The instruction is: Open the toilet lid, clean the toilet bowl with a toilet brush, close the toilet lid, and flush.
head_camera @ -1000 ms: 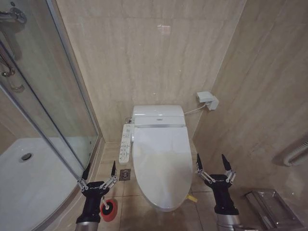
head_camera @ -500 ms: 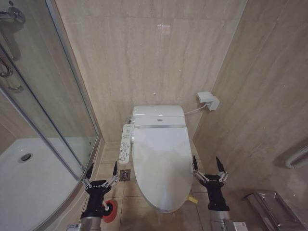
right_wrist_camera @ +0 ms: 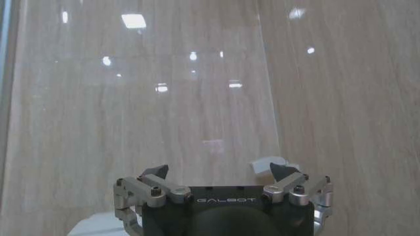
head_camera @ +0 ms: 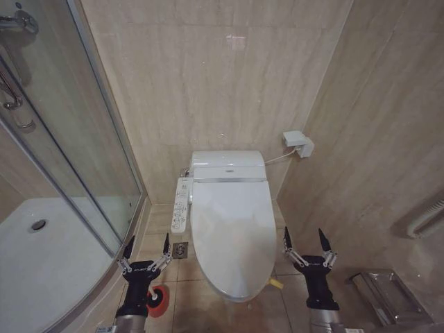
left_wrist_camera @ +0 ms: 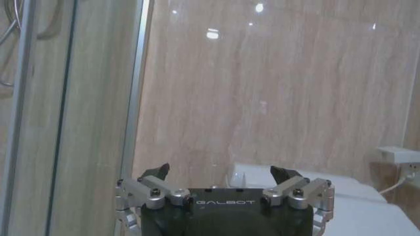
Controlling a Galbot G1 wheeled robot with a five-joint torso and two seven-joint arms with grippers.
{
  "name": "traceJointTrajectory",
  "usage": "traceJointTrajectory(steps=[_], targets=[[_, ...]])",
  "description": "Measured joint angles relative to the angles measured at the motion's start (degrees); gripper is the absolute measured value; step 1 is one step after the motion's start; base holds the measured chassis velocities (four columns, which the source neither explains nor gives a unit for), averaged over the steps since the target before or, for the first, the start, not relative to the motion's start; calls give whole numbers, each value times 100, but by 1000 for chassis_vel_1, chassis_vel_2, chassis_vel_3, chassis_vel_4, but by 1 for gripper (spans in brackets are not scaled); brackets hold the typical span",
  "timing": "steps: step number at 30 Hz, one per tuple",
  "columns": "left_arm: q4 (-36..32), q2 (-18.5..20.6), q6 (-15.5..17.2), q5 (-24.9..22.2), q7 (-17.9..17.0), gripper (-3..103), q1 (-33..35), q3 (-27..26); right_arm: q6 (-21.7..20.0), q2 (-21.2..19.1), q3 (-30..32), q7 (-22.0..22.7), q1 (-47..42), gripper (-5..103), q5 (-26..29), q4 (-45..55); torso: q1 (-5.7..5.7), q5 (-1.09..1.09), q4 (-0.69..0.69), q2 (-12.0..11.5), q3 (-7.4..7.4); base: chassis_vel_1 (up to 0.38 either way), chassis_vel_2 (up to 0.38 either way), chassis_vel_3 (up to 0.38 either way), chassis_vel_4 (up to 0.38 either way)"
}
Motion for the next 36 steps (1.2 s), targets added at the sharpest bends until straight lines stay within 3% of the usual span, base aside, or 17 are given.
traceJointTrajectory(steps=[12,26,36], targets=[[135,-36,-70,44,-68,100,-33,55,268,-235,-33,56,-133,100,-279,-549,0,1,-1,0,0,0,0,0,0],[794,35,-55,-216,-114,100,-567,-2,716,-595,-254,45,177,100,-928,-2248,0,1,-1,0,0,0,0,0,0],[1166,80,-46,-364,-101,100,-965,-36,879,-757,-210,31,-5,100,-1058,-2528,0,0,-1,0,0,0,0,0,0]])
